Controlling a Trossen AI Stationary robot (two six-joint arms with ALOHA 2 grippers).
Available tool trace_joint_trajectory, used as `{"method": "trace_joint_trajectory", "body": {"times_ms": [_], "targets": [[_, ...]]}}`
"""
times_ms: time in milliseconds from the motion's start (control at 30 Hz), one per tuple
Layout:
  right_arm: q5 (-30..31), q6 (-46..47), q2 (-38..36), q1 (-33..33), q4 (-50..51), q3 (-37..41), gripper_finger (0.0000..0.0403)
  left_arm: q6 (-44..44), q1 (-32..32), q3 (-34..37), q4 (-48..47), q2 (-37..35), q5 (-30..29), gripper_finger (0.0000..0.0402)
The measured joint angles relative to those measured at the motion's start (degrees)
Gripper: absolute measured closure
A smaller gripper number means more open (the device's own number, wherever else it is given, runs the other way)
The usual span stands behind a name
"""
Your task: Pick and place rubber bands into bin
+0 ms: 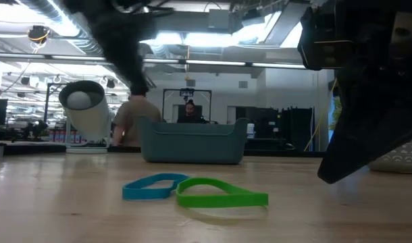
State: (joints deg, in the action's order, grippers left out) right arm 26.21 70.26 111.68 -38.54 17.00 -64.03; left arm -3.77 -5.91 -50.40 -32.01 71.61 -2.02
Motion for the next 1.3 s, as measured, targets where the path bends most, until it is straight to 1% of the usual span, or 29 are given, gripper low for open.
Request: {"method": "trace_joint_trajectory", "body": {"times_ms": [133,233,300,433,500,600,733,867,933,1067,1167,1233,1300], "targets": [[1.2,-0.1,0.0,0.0,0.0,0.0,0.0395,-5.2,3.3,11.5,5.2,-9.8,-2.6,0.0292],[1.2,0.0,0.0,0.2,0.0,0.0,0.0395,-7.5,5.2,18.6,8.4,-16.6,-3.4,0.0313],[1.2,0.0,0.0,0.2,-0.3,0.0,0.0395,-8.0,6.1,22.3,9.0,-20.6,-3.4,0.0334],[1.2,0.0,0.0,0.2,-0.5,0.0,0.0395,-7.3,6.8,27.2,9.6,-27.4,-3.4,0.0389],[0.9,0.0,0.0,0.5,-0.4,-0.1,0.0395,-7.0,6.8,28.6,9.6,-30.0,-3.4,0.0396],[-2.8,1.8,-0.9,0.5,2.4,-2.0,0.0398,-5.3,6.7,30.3,9.4,-33.5,-3.4,0.04],[-4.5,5.0,-3.9,-0.1,11.4,-7.3,0.0399,-3.5,6.7,32.4,10.0,-37.0,-2.9,0.0399],[-7.2,13.9,-6.1,-1.6,27.9,-14.4,0.04,-3.4,6.7,35.0,11.6,-39.3,-2.9,0.0401],[-9.7,19.7,-6.7,-2.5,37.0,-17.8,0.0401,-3.4,6.7,35.9,11.6,-39.8,-3.0,0.04],[-17.7,30.6,-6.6,-4.1,52.0,-21.4,0.0399,-3.0,6.6,36.4,12.8,-40.4,-3.0,0.04],[-23.9,36.8,-6.6,-5.6,56.2,-20.3,0.0398,-3.0,6.6,36.4,12.8,-40.4,-2.9,0.04],[-27.0,38.9,-6.6,-6.4,56.1,-18.2,0.0398,-2.9,6.6,36.4,13.0,-40.4,-2.9,0.0399],[-28.4,40.5,-6.6,-7.3,55.0,-15.9,0.0395,-2.9,6.6,36.4,13.0,-40.4,-2.9,0.0399]]}}
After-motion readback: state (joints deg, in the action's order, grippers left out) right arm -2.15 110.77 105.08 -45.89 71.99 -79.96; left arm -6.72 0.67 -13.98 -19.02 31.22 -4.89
